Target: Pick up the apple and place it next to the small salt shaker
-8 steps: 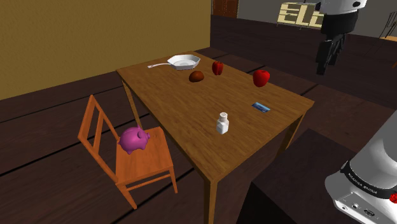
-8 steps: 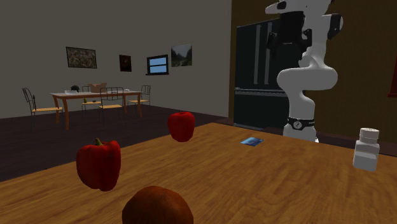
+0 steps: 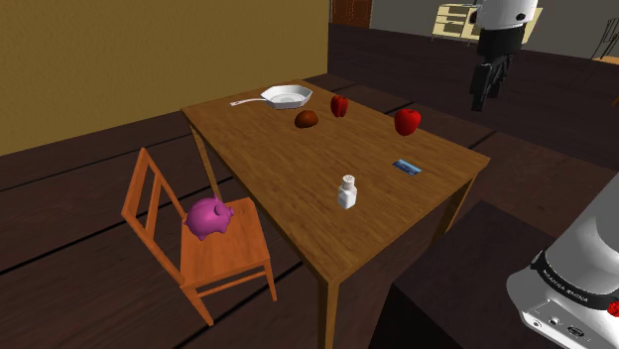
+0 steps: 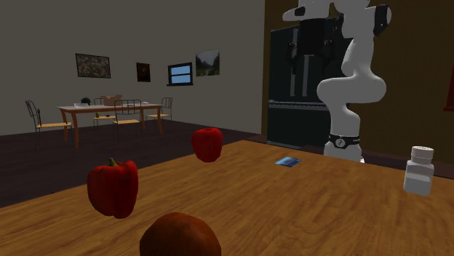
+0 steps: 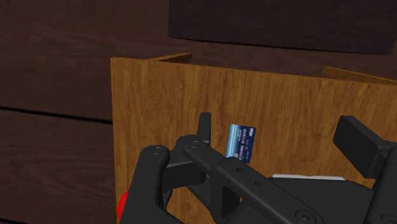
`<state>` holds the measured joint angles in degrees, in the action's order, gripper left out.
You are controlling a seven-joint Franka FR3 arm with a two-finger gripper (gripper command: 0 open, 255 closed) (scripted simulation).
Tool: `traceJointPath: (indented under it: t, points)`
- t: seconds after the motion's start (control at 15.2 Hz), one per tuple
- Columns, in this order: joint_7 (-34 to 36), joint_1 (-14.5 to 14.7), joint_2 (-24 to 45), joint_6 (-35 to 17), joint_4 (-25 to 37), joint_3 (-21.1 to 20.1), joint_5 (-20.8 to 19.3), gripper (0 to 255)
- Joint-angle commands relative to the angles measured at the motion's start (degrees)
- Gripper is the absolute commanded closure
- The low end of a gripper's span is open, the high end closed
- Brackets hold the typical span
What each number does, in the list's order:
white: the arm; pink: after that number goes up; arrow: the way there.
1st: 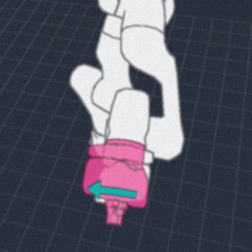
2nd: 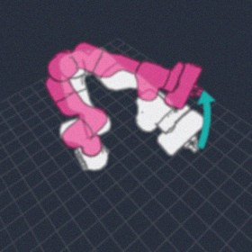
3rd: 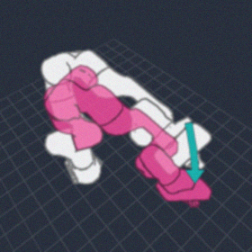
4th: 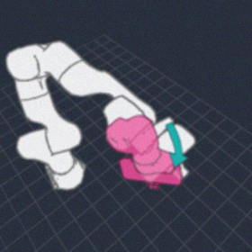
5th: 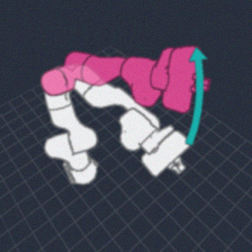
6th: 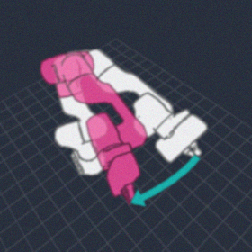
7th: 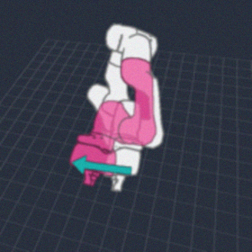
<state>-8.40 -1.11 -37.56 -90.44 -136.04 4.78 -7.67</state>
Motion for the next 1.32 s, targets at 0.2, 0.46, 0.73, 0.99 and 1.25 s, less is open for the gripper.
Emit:
traceJointPath:
  t: [0.2,0.46,0.73,0.99,1.25]
  points:
    - [-3.7,-0.6,10.1,-7.7,3.7,3.4,-1.4,0]
    - [-6.9,-0.9,18.2,-12.2,8.3,5.9,-1.5,0]
    - [-10.4,-1.2,26.5,-15.7,14.1,8.0,-0.5,0]
    - [-14.0,-1.8,35.1,-18.1,21.1,9.7,1.3,0]
    - [-17.7,-3.0,43.9,-19.3,29.3,10.7,3.9,0]
